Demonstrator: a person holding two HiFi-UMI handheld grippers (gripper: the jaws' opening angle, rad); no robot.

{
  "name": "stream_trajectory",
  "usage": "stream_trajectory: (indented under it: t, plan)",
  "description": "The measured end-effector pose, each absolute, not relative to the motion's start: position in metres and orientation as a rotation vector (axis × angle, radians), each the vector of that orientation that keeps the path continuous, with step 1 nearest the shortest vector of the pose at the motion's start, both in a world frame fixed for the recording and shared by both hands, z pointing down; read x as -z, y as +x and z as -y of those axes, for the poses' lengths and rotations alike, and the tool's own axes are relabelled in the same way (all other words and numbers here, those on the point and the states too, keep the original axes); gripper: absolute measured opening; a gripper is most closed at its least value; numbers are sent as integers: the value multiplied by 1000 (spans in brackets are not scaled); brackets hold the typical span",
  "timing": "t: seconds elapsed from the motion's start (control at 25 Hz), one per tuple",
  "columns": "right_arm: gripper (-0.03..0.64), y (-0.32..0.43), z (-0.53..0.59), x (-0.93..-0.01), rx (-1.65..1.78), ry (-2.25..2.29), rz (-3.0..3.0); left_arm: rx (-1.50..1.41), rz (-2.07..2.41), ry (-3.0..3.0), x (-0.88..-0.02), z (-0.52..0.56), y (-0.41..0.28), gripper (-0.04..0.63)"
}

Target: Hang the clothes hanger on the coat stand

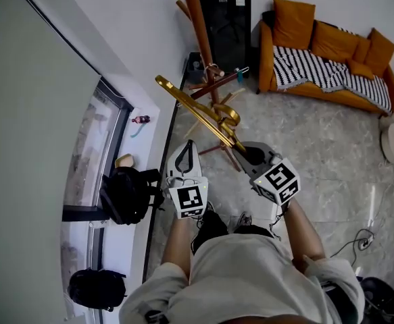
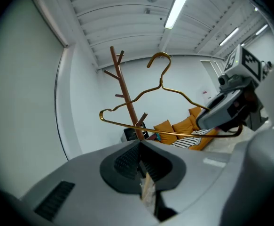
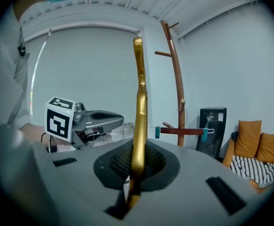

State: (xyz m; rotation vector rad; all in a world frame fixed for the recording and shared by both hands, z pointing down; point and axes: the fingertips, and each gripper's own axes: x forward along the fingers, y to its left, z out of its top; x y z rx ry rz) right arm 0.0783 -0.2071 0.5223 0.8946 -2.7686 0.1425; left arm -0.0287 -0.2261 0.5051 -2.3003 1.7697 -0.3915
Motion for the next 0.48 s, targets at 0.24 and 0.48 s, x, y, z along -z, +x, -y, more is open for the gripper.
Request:
stream_trajectory:
  t: [0.24,0.48]
  plan:
    - [5,70,233,-518,-164,780,2693,652,-1533,-2017,-490,274,-60,9]
    - [4,62,258,-514,-189,674,2673,863,-1336,-1721,-481,309,-71,38]
